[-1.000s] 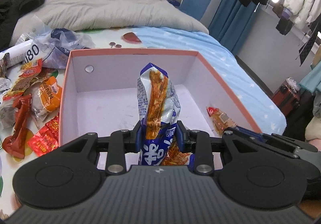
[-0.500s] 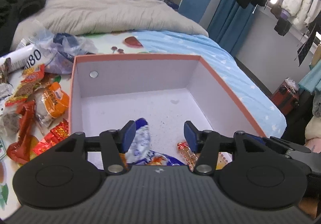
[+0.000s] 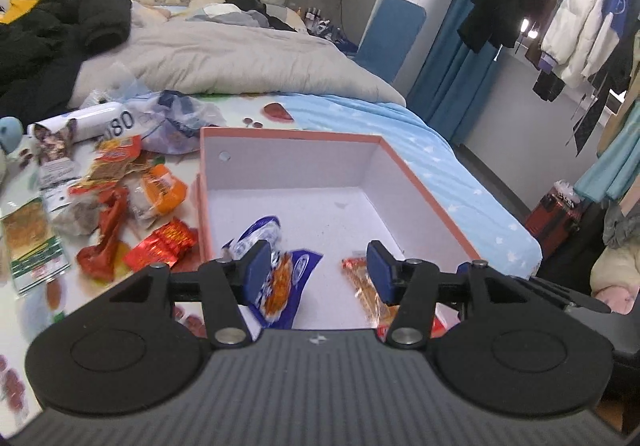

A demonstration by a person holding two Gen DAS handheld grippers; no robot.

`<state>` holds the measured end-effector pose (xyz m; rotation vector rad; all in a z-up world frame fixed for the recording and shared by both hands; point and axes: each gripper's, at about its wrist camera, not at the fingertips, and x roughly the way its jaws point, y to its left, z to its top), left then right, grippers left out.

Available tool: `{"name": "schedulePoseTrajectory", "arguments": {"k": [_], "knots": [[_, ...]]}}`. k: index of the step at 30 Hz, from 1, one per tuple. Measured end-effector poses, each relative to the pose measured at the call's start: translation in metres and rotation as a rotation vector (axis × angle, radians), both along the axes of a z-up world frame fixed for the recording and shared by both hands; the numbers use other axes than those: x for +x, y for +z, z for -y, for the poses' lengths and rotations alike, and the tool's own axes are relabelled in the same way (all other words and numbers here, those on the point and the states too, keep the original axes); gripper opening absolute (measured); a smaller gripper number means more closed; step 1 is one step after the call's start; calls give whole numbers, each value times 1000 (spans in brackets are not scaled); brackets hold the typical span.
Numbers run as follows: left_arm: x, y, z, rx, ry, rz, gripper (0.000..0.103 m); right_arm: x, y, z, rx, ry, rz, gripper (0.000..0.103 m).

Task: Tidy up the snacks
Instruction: 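Withdraw both open grippers up out of the pink box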

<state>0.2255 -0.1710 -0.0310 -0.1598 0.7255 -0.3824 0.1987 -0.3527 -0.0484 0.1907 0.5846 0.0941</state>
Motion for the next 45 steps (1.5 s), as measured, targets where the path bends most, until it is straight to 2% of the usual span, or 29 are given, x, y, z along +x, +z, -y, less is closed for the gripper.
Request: {"name": "schedulePoseTrajectory", "arguments": {"k": [10, 24, 27, 33, 37, 39, 45], "knots": [[-79, 5, -31, 19, 16, 20, 59, -60, 8, -28, 46, 5, 23, 56], [-137, 5, -78, -6, 110, 27, 59, -99, 12, -65, 4, 110, 60, 56], [-145, -2, -89, 16, 137, 12, 59, -106, 7, -75, -17, 136, 59, 56], [-149, -17, -108, 18, 185, -9, 59, -107, -4, -89, -12, 163, 30, 55], [-143, -29, -121, 9, 204, -25, 59, -105, -9, -102, -38, 162, 44, 55], [-139, -33, -124, 24, 209, -19, 59, -100, -15, -111, -66, 140, 61, 56], [-124, -45, -149, 63, 262, -6, 59, -85, -33, -131, -68, 161, 53, 55]]}}
